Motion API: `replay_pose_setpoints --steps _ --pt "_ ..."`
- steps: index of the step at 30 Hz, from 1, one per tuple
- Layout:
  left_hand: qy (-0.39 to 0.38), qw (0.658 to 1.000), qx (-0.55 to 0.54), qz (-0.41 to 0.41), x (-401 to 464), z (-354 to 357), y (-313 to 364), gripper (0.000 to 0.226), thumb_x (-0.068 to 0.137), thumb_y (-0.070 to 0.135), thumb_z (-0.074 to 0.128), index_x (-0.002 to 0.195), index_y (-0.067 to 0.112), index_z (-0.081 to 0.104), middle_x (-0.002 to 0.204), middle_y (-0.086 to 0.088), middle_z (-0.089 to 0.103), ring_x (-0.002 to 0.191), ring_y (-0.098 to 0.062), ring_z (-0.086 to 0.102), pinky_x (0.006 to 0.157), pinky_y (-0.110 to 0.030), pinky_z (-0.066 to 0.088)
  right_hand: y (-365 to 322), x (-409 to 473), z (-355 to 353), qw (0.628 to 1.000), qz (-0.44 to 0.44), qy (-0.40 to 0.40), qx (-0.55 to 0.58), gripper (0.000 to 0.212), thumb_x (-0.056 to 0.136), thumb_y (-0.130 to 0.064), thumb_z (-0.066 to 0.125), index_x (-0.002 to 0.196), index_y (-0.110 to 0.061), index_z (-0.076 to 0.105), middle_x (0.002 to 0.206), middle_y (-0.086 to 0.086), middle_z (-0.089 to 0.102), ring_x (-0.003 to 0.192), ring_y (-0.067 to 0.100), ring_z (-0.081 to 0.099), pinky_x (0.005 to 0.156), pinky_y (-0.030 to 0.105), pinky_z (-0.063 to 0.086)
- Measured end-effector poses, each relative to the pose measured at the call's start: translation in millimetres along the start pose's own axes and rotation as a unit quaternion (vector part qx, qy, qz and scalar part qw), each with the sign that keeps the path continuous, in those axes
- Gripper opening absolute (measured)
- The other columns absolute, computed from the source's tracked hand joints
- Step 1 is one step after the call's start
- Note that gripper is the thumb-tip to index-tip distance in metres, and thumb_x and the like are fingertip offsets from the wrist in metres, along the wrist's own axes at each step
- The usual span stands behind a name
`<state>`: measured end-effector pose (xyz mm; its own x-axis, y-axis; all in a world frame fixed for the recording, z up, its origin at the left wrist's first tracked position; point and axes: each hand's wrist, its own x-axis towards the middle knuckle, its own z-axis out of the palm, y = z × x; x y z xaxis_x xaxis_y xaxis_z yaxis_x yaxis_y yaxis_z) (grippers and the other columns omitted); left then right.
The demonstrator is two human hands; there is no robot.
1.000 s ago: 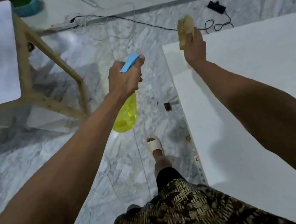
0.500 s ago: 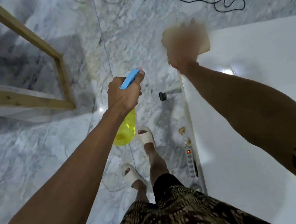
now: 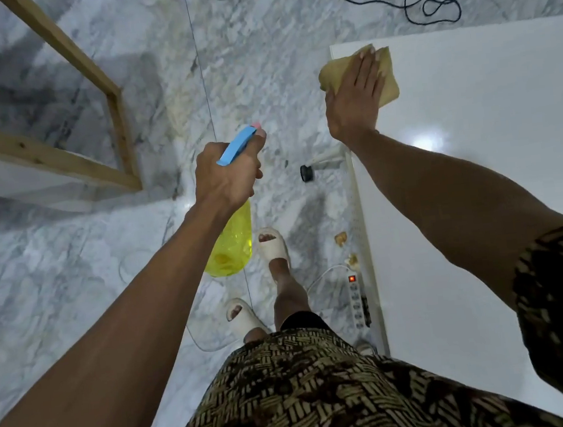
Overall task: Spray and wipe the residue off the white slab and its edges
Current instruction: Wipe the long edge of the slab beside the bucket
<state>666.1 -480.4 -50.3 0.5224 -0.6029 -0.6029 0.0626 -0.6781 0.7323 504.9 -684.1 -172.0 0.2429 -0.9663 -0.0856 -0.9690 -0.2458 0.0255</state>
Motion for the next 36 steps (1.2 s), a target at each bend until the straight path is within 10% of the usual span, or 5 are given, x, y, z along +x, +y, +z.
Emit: replay_pose_setpoints --steps 36 --pt "-0.06 0.991 0.078 0.09 -336 71 -192 0.051 0.099 0.053 0.067 0.068 0.013 0.07 0.073 -0.009 0.075 0.046 -0.008 0.062 0.047 -0.022 0.049 164 -485 54 0.997 -0.071 0.01 0.038 0.068 0.097 -0.031 0.033 0.152 0.006 0.018 0.159 0.027 0.019 0.15 0.039 0.017 0.122 0.051 0.016"
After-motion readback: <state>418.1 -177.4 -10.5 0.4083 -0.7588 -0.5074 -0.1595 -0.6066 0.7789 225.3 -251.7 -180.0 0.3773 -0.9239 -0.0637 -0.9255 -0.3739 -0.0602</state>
